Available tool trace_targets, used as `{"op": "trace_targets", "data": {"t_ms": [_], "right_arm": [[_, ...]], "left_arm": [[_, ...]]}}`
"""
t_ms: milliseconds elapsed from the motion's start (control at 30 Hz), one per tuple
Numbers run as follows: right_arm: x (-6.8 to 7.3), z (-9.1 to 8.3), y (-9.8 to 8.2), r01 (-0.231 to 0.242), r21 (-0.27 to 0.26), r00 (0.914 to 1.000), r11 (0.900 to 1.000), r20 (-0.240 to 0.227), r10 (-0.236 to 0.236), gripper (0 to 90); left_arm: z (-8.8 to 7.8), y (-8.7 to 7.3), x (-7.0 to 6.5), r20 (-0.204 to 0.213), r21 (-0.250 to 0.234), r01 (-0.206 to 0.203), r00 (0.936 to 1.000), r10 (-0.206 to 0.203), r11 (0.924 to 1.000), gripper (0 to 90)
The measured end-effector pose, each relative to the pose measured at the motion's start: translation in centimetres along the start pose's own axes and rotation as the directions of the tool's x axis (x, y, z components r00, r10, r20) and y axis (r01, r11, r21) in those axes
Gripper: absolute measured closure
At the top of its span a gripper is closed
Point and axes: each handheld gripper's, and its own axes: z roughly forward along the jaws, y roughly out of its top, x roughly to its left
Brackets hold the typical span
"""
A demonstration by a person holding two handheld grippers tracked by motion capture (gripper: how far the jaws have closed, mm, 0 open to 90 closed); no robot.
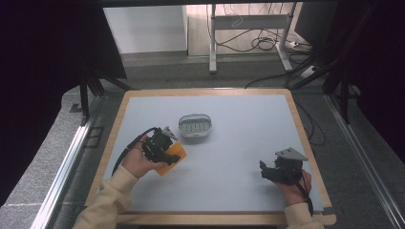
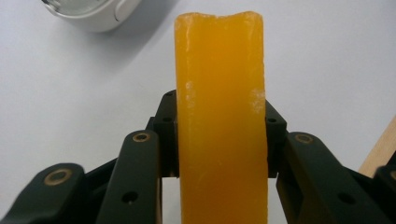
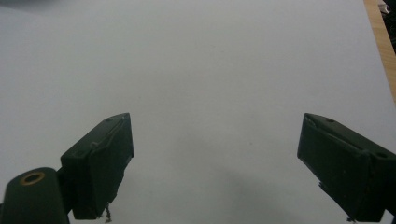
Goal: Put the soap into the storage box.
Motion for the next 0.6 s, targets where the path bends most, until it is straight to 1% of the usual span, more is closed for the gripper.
{"op": "trace_targets", "data": {"t_ms": [167,433,600], "right_arm": [[0.0,0.0,0.0,-0.001,0.002,1.0,1.0,0.0,0.001,11.2],[0.0,0.0,0.0,-0.002,0.006,1.0,1.0,-0.001,0.002,11.2],[-0.1,0.0,0.0,0.001,0.006,1.0,1.0,0.001,-0.001,11.2]], "left_arm": [[-0.2,0.4,0.2,0.023,-0.001,-0.016,0.9996,0.016,0.9999,62.3],[-0.3,1.0,0.9,0.018,0.0,-0.021,0.9996,0.021,0.9998,62.3],[-0.5,1.4,1.1,0.021,-0.012,-0.03,0.9993,0.03,0.9995,62.3]]}}
